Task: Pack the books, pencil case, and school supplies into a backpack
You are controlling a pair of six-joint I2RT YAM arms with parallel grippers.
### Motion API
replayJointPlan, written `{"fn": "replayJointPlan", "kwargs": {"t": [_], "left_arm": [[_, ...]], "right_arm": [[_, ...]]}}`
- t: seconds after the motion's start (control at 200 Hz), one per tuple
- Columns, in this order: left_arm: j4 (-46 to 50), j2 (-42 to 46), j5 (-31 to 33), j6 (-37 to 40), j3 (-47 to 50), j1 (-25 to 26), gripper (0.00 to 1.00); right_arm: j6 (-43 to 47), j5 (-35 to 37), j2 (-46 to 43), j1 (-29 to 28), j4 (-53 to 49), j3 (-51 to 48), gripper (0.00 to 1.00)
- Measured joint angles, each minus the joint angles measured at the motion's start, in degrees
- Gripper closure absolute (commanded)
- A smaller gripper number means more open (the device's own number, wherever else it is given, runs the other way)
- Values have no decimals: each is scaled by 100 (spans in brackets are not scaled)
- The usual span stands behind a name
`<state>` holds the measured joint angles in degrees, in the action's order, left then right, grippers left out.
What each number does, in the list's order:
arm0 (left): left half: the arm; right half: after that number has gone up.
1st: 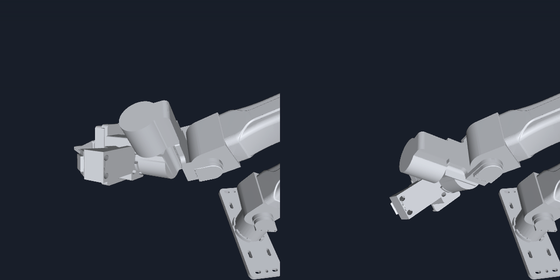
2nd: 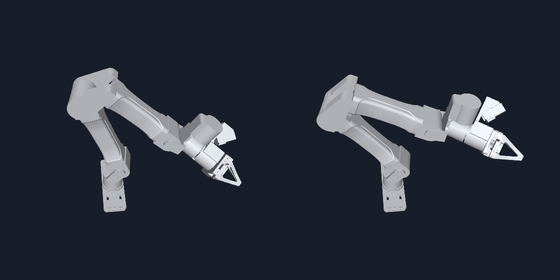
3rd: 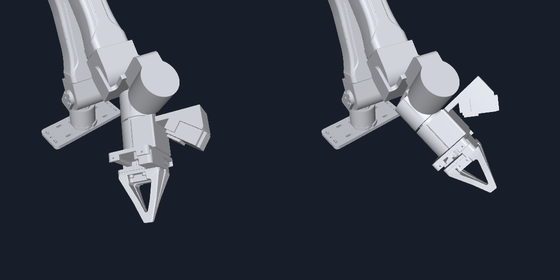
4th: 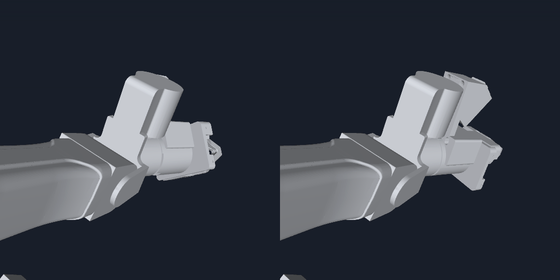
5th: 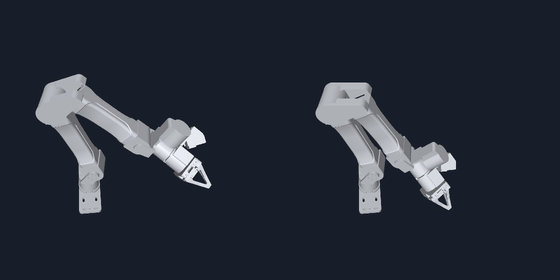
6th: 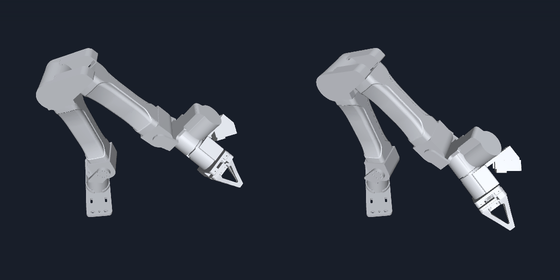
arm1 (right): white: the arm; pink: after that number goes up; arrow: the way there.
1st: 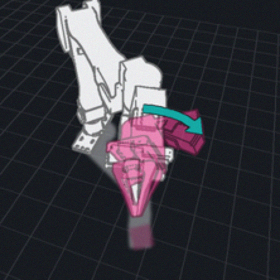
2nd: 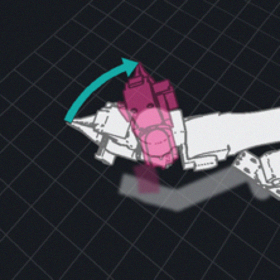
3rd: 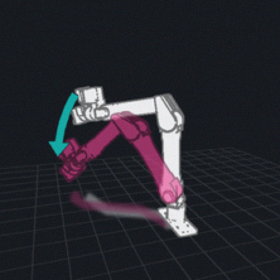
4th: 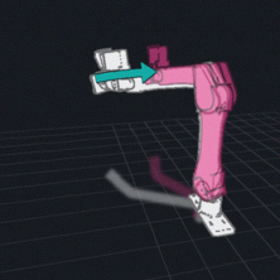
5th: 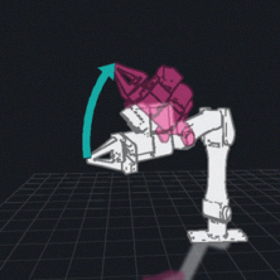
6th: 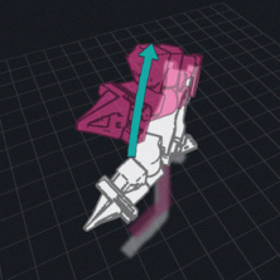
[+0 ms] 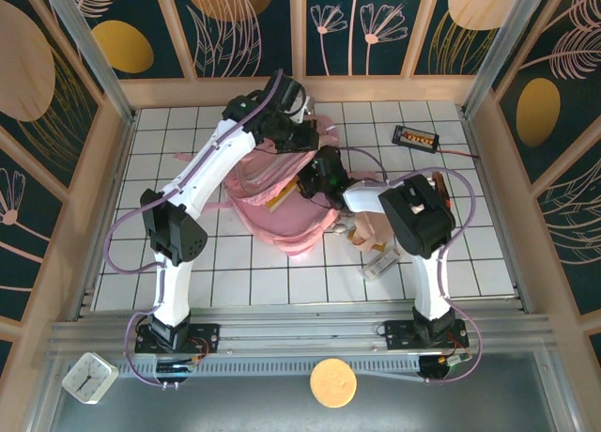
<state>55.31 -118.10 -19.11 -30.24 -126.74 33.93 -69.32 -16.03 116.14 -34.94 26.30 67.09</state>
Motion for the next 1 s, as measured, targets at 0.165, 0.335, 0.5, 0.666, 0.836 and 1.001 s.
{"fn": "replayJointPlan", "kwargs": {"t": [0.165, 0.335, 0.5, 0.666, 0.836, 1.001], "left_arm": [[-9, 7, -26, 17, 63, -186, 100], [-66, -31, -61, 17, 66, -269, 100], [-90, -92, -129, 24, 240, -271, 99], [-212, -81, -125, 81, 570, -269, 35], [-273, 264, 186, 109, 1228, -289, 1], [-317, 1187, 726, 105, 2184, -490, 1]], "right_arm": [[509, -151, -990, 0, -1403, -131, 19], [1082, -212, -1873, -26, -2455, -243, 19], [1484, -293, -2531, -179, -2988, -570, 19], [1467, -393, -3016, -216, -3200, -981, 7], [1456, -396, -3049, -92, -3663, -1064, 1], [1456, -402, -3045, -24, -3980, -1064, 2]]}}
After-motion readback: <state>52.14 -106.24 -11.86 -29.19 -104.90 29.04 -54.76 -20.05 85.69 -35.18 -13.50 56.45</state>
